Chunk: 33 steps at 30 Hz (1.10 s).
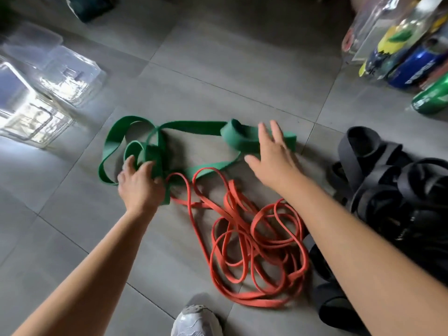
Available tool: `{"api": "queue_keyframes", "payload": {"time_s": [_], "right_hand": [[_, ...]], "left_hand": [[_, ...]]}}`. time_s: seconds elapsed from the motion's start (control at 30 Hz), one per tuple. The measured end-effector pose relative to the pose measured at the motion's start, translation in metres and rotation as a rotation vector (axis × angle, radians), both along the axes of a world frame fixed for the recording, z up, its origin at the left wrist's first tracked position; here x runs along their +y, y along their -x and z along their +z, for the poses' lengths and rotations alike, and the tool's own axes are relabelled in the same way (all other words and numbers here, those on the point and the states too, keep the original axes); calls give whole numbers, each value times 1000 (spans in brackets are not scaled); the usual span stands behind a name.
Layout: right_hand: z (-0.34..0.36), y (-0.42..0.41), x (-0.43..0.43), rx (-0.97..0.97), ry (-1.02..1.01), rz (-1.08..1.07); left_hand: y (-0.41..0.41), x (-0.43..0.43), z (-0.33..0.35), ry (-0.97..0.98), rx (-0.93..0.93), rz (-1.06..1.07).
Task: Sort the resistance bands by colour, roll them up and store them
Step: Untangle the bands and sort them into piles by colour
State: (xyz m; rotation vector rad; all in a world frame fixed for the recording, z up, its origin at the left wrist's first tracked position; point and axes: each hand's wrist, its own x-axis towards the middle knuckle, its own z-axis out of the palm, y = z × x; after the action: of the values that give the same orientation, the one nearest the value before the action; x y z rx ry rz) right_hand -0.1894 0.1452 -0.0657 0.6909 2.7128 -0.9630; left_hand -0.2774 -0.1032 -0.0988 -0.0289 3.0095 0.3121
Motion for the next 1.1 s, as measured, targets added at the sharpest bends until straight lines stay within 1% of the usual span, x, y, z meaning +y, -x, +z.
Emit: {"api": "queue_keyframes", "payload": {"time_s": [0.03, 0.1, 0.13, 0.17, 0.2, 0.23, 0.27, 0.3, 0.33, 0.4, 0.43, 0.47, 0.53, 0.6, 0.7, 0.73, 0.8, 0.83, 0.87, 0.9, 0.93, 0.97, 1.0, 1.03, 1.07, 1.1], "right_hand": [[-11, -14, -5, -81, -9, -23], [-35, -49, -16, -219, -22, -38], [-47, -68, -22, -301, -16, -37], [-58, -87, -28, -393, 9, -43], [-67, -104, -35, -471, 39, -53], [-73, -118, -42, -517, 53, -63], [-77, -128, -50, -520, 46, -77], [-79, -134, -58, -496, 35, -114], [-81, -137, -65, -465, 44, -183], [-88, -136, -76, -422, 143, -321], [-91, -134, -79, -421, 210, -358], [-93, -133, -81, -410, 266, -370], [-93, -132, -77, -299, 331, -447], [-89, -134, -63, -159, 375, -635], [-85, -142, -38, -19, 395, -936], [-83, -145, -33, 63, 456, -998], [-77, -149, -30, 266, 735, -1063], [-71, -150, -30, 364, 910, -1063], [-67, -150, -31, 420, 1066, -1056], [-63, -149, -33, 415, 1155, -1077], [-57, -147, -35, 388, 1183, -1101], [-54, -146, -36, 364, 1164, -1122], [-54, -146, -35, 340, 1101, -1147], [-53, -144, -33, 306, 1020, -1182], [-56, -146, -30, 266, 935, -1226], [-60, -148, -25, 211, 843, -1263]], "left_hand": [[-10, 1, -6, 33, -10, -62], [-41, 6, -22, -20, 90, -302], [-60, 7, -33, -48, 71, -401], [-81, 8, -41, -71, -38, -412], [-99, 8, -52, -95, -235, -308], [-112, 8, -61, -105, -418, -130], [-120, 9, -68, -113, -535, 46], [-123, 11, -73, -178, -609, 137], [-124, 17, -76, -304, -628, 157], [-129, 42, -73, -555, -688, 110], [-132, 60, -65, -666, -750, 68], [-135, 75, -57, -734, -800, 31], [-139, 102, -42, -776, -818, -45], [-139, 117, -34, -732, -765, -215], [-145, 133, -23, -680, -732, -480], [-149, 139, -20, -665, -745, -534], [-150, 152, -13, -662, -841, -539], [-149, 157, -5, -675, -930, -485], [-148, 161, 3, -730, -1039, -413], [-147, 164, 15, -802, -1161, -344], [-146, 167, 23, -843, -1245, -302], [-144, 168, 29, -831, -1275, -300], [-142, 168, 33, -749, -1205, -363], [-135, 168, 34, -625, -1051, -447], [-124, 165, 30, -486, -812, -501], [-111, 160, 24, -387, -543, -509]]}}
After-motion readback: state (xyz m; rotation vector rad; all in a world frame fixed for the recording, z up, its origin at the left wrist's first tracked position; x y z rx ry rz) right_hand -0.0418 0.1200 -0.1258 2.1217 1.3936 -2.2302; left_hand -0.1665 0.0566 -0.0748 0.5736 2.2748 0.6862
